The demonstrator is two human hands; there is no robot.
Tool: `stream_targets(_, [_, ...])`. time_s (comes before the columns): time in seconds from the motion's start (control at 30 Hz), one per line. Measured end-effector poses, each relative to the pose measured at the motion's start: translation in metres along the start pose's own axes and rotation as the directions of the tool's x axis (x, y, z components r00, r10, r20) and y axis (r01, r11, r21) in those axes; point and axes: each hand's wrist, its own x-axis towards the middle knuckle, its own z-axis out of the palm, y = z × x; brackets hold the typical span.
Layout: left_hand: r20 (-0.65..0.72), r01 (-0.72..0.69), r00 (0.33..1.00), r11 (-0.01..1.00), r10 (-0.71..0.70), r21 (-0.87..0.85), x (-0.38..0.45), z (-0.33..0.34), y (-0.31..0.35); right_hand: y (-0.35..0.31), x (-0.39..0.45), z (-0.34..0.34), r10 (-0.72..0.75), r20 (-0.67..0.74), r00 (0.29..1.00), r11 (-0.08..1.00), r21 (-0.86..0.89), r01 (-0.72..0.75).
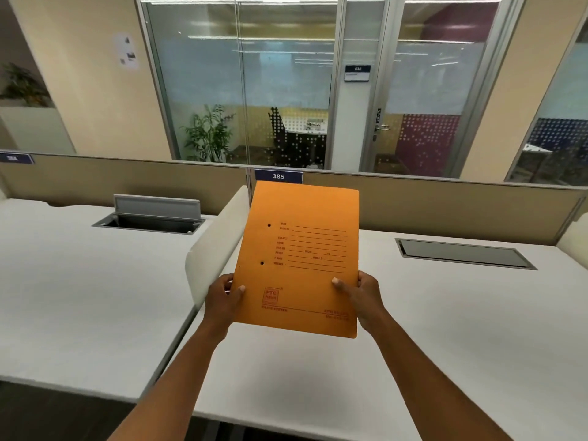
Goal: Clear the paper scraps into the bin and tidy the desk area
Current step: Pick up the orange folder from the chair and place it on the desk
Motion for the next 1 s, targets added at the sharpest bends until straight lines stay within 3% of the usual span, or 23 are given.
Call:
stream_targets(0.17, [0.009,0.036,0.999,0.996,-0.036,0.077,0.074,0.024,-0.02,0.012,0.082,0.026,0.057,-0.033,0.998,0.998,-0.027,-0.057])
stream_targets(0.47, [-0.066,0.224,0.975,0.942,-0.214,0.252,0.219,0.063,-0.058,0.044,0.24,0.082,0.162,-0.028,0.986,0.983,-0.088,-0.164])
stream_targets(0.6, [-0.075,0.22,0.975,0.916,-0.207,0.336,0.276,0.071,-0.076,0.06,0.296,0.108,0.205,-0.032,0.978,0.973,-0.104,-0.207])
stream_targets(1.0, [-0.194,0.334,0.941,0.682,-0.276,0.651,0.369,0.077,-0.158,0.102,0.393,0.185,0.264,-0.008,0.965,0.946,-0.193,-0.26])
